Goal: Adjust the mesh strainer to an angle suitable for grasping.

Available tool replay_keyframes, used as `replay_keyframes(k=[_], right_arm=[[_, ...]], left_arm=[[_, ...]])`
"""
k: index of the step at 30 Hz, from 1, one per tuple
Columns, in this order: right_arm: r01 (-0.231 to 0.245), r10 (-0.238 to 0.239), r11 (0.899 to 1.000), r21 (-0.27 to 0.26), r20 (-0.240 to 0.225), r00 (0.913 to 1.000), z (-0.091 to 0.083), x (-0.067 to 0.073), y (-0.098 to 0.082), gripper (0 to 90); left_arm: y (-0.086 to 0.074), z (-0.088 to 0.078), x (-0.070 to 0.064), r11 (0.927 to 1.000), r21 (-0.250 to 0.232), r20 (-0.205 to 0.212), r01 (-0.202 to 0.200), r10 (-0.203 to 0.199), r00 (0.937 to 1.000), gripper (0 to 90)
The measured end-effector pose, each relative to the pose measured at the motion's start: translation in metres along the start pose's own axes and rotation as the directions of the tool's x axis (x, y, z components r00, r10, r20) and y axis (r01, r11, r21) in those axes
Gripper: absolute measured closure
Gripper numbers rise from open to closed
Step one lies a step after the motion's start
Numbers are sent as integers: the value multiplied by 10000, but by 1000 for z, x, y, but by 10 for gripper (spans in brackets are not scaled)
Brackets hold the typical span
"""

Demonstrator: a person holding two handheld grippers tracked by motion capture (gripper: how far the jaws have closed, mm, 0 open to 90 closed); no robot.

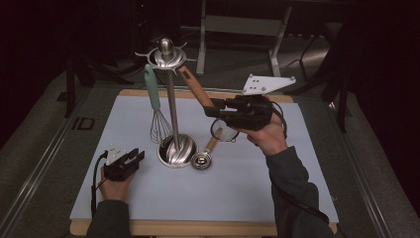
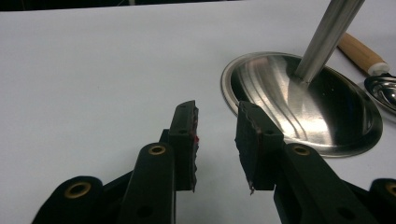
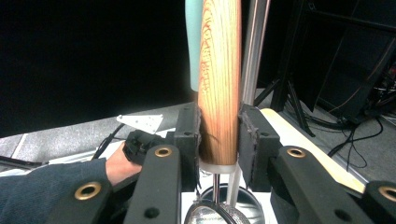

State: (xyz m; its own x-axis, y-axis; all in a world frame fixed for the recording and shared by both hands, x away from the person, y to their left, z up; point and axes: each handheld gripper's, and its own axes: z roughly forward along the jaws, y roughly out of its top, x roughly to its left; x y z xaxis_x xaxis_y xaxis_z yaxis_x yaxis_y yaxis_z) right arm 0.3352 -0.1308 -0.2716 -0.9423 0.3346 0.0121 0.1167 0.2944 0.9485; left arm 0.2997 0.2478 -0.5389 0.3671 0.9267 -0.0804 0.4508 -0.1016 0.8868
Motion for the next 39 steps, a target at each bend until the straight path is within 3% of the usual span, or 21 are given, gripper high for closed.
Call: replay_keyframes(k=[32,39], right_arm=[[78,-78,10000,14,-310,9995,12,4,3,709],[-93,96,9999,115,-290,9995,20,2,3,708]], left_arm=[[0,0,0,10000,53,-4,22,-22,10000,680],[0,0,1,10000,46,6,44,-44,10000,680]])
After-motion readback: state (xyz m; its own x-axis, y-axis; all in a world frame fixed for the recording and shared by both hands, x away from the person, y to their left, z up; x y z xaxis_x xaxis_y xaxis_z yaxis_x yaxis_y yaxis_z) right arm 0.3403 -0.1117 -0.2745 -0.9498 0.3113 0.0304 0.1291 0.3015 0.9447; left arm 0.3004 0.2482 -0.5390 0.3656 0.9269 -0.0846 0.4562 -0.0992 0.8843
